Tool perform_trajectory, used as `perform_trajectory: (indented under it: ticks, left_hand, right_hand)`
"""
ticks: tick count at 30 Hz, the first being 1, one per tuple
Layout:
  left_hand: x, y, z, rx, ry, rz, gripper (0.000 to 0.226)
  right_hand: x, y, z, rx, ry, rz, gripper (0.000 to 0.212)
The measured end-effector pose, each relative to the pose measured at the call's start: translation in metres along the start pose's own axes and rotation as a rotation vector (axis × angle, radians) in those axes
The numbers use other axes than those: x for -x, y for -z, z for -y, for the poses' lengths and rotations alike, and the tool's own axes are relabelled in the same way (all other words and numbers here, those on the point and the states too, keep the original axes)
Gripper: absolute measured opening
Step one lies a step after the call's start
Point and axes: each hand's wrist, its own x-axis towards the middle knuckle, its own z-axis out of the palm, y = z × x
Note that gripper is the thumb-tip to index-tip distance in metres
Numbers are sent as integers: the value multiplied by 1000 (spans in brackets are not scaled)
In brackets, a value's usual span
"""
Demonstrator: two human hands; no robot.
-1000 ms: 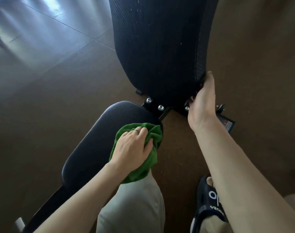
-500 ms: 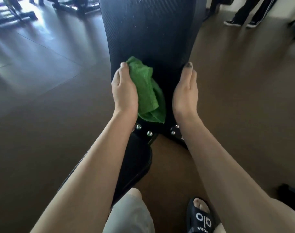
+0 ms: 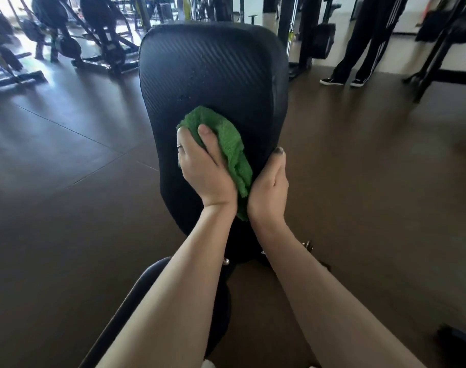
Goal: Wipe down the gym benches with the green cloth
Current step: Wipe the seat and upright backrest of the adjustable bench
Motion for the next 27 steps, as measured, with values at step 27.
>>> perform_trajectory:
  ticks: [27]
  left_hand:
    - [-39, -7, -26, -28, 100, -95, 24]
  right_hand:
    - [-26, -12, 83, -92, 132, -228, 43]
